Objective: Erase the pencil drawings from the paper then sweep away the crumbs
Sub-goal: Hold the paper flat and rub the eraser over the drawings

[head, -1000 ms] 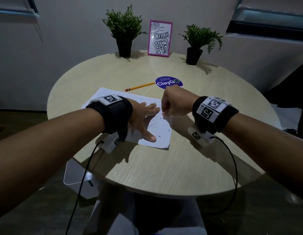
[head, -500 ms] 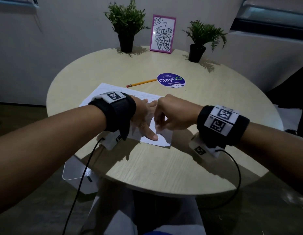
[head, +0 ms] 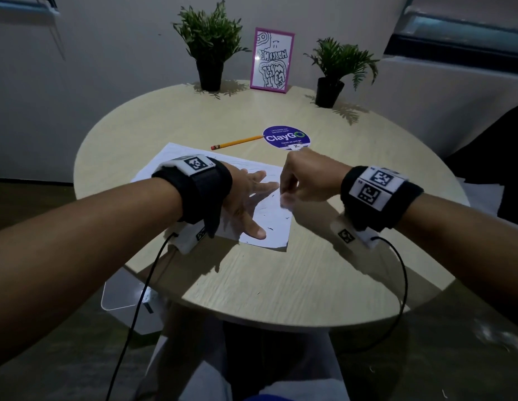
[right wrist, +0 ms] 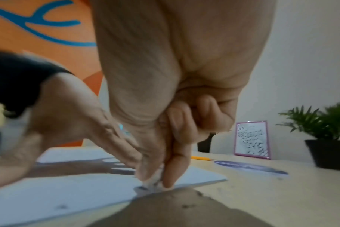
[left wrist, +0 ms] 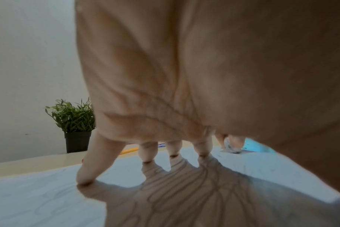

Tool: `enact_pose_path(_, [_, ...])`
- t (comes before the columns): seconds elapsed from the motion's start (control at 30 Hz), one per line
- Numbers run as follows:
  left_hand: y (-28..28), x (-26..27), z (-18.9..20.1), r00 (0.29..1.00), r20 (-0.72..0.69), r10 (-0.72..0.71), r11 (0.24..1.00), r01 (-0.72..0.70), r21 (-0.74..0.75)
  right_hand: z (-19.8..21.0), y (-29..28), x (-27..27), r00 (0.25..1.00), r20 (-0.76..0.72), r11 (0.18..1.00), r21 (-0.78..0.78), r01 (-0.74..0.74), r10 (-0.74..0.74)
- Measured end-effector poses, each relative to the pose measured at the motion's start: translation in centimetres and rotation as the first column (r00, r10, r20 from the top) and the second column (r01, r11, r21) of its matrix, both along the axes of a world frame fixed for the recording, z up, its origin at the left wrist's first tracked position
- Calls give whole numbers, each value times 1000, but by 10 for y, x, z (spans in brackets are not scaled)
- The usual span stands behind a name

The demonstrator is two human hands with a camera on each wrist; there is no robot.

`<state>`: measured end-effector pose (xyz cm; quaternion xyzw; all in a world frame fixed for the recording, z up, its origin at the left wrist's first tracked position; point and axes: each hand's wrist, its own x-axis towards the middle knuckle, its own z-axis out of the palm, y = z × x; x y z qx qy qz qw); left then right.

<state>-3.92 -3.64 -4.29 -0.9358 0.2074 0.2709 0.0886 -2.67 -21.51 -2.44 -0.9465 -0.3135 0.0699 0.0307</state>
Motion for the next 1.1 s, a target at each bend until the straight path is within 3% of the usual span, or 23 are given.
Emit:
enact_pose_path(0.1, [-5,-3,0,1000,-9,8,1000,-8,-7,-5,-7,3,999,40,999,29,29,-30])
enact_pose_path(0.2, [-1,-6,-4,995,-89,55,991,-65,-118,-6,-5,-14,993,-69,995,21,-95,96])
enact_pose_path(0.27, [-2,-7,-5,1000,-11,23,994,-24,-105,-2,-6,-15,990,-99,995,15,-102,103])
enact_pose_path(0.37, [-6,-2,-3,997,71,3,991,6,-132,0,-10,-2,999,-31,999,35,-10,11])
enact_pose_path(0.53, [-8,1,-1,999,-11,40,999,-40,-3,-9,-10,-10,998,61,1000,23,2,-3])
enact_pose_path(0.7, [-8,-2,3,1000,-3,23,1000,-23,15,3,-13,-32,976,-157,988,7,-153,153])
enact_pose_path(0.77, [-7,-1,4,1000,-11,28,1000,-27,14,4,-13,-21,988,-78,991,45,-130,133])
enact_pose_path(0.9, [-8,-2,5,1000,-11,27,999,-27,18,2,-17,4,996,75,998,33,52,-55])
enact_pose_path(1.1, [-8,1,2,998,-26,50,999,-49,15,-6,-18,-23,999,19,1000,-4,-30,30])
